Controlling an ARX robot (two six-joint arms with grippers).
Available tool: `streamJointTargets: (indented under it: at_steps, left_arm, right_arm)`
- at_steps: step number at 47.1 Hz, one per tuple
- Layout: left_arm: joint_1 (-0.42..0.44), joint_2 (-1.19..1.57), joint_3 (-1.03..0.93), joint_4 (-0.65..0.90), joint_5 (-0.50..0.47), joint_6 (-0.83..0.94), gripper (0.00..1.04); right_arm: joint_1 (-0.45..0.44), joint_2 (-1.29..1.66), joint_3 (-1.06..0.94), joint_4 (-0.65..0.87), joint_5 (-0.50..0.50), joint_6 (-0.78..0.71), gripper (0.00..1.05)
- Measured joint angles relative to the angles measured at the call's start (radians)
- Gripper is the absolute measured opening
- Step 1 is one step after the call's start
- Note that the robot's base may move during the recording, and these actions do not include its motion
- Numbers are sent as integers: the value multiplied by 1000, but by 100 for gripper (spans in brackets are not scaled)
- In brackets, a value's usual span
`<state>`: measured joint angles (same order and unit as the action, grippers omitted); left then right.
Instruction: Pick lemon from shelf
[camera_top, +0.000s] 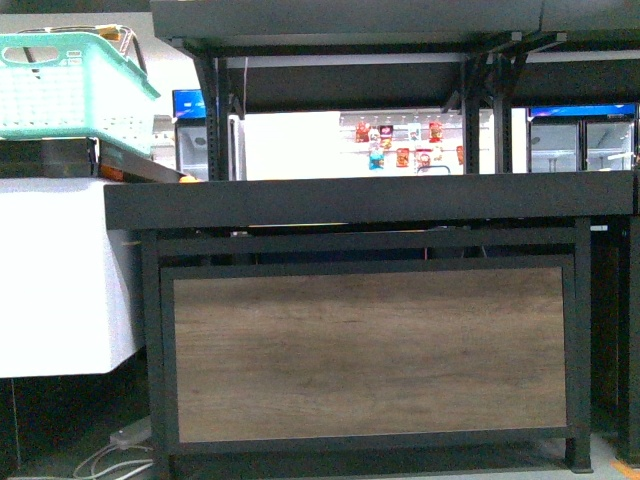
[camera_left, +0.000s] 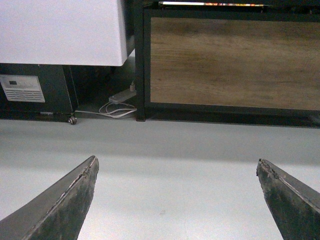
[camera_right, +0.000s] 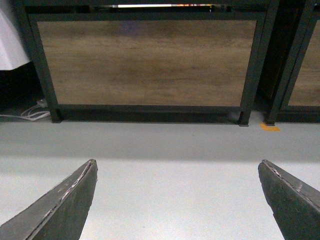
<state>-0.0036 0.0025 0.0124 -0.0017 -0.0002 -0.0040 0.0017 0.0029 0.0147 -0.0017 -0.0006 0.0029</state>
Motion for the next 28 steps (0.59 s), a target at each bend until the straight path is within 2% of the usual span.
streamJointTargets:
  at_steps: [28]
  left_arm:
    - [0,0,0,0,0,0,97]
  right_arm:
    - [0,0,0,0,0,0,97]
